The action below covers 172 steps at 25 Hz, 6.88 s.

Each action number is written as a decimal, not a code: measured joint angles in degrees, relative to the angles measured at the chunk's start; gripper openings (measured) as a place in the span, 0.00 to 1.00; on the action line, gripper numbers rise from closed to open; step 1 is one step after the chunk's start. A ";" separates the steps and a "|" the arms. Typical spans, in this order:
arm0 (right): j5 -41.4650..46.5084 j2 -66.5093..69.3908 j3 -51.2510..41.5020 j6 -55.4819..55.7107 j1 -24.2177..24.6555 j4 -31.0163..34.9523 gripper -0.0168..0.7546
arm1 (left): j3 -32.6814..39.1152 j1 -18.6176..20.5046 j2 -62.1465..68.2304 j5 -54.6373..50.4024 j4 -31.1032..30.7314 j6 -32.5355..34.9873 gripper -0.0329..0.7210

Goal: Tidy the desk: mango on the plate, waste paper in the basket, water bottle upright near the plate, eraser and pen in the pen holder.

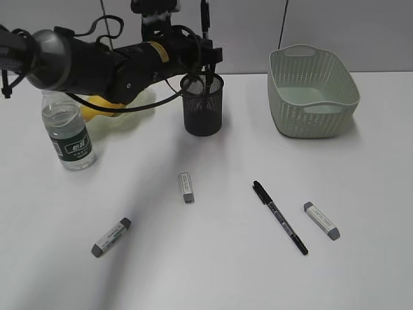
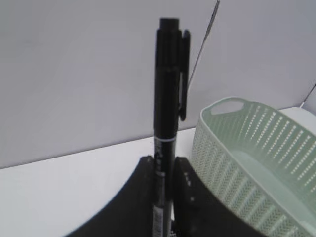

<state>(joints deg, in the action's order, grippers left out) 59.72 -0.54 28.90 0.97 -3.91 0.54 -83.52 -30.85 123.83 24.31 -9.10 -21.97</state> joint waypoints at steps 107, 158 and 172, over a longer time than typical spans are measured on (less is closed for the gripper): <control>-0.04 0.00 0.00 0.06 0.00 0.00 0.33 | 50.58 24.99 -123.74 -93.68 6.42 14.76 0.61; -0.11 1.14 0.00 -0.39 0.00 0.05 0.33 | 53.50 28.51 -124.30 -85.59 9.10 19.88 0.68; -2.25 25.91 7.47 -3.99 -0.13 4.58 0.33 | 53.50 29.87 -124.30 -85.57 9.10 19.88 0.61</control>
<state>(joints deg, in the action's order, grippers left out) 57.47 25.37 36.37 -3.03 -4.04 5.12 -30.02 -0.98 -0.47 -61.26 0.00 -2.09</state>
